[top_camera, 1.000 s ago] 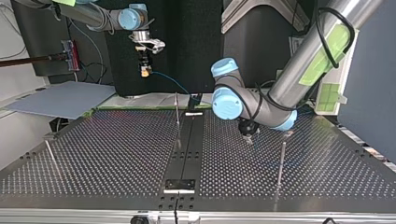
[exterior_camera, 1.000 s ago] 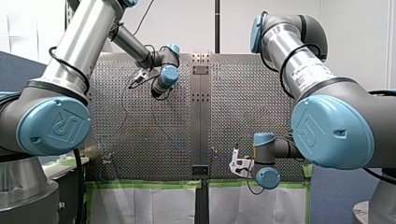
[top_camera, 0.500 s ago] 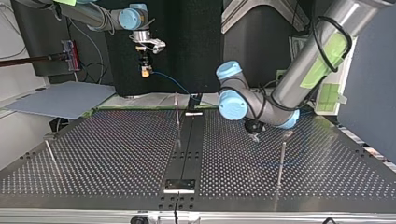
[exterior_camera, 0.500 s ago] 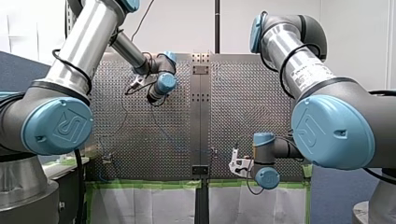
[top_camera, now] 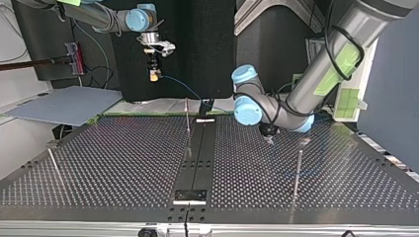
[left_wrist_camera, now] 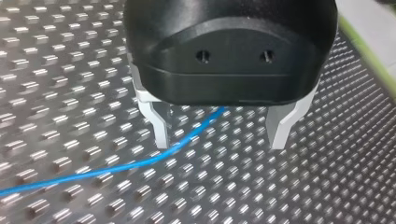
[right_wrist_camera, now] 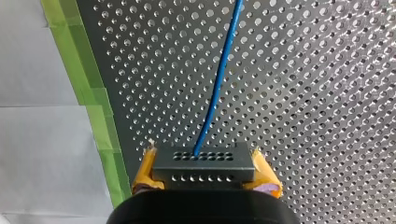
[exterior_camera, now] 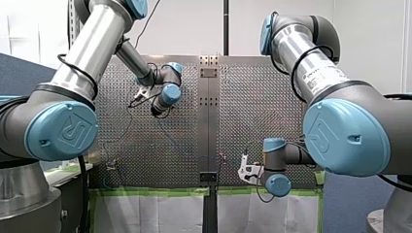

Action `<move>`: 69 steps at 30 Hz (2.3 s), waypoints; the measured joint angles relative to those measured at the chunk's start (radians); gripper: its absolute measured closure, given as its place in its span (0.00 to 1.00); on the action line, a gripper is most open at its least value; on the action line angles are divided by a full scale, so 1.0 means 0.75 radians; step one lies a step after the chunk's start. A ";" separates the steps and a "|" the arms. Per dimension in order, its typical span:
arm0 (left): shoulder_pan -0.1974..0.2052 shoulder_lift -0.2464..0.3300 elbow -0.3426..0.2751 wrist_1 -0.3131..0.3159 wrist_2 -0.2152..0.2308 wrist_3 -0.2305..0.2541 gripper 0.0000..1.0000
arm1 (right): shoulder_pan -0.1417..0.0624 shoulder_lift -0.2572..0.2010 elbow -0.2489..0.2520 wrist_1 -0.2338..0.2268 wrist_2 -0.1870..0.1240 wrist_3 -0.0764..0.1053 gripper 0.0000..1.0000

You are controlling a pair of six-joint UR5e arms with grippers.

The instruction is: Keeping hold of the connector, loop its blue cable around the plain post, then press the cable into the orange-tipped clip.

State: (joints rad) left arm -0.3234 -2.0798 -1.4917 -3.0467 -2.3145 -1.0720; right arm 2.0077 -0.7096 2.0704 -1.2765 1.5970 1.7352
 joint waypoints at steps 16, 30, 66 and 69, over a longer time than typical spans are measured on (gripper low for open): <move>-0.018 -0.116 -0.001 0.013 0.069 -0.046 0.00 | 0.006 0.000 0.000 -0.002 0.001 0.000 0.98; -0.065 -0.271 0.029 0.026 0.133 -0.073 0.00 | 0.009 0.000 0.000 -0.002 0.000 0.002 0.98; -0.172 -0.541 0.154 -0.097 0.319 -0.271 0.00 | 0.029 -0.001 -0.004 -0.007 -0.010 -0.021 0.98; -0.195 -0.566 0.160 -0.099 0.347 -0.298 0.00 | 0.035 -0.001 -0.004 -0.009 -0.021 -0.026 0.98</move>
State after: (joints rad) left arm -0.4697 -2.5044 -1.3716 -3.1210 -2.0541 -1.2955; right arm 2.0336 -0.7105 2.0672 -1.2832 1.5812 1.7157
